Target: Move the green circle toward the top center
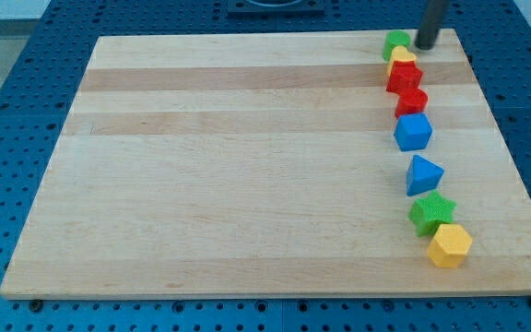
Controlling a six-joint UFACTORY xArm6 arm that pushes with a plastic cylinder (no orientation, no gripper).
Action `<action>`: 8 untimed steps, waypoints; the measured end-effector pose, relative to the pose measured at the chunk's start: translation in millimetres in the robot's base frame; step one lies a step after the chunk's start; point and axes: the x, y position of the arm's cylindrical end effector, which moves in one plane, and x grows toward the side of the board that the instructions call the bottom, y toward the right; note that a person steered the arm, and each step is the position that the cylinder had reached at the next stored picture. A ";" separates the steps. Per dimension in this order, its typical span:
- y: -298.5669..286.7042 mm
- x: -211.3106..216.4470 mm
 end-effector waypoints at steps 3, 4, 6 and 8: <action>-82.7 0.0; -72.5 8.3; -173.9 41.0; -201.6 0.6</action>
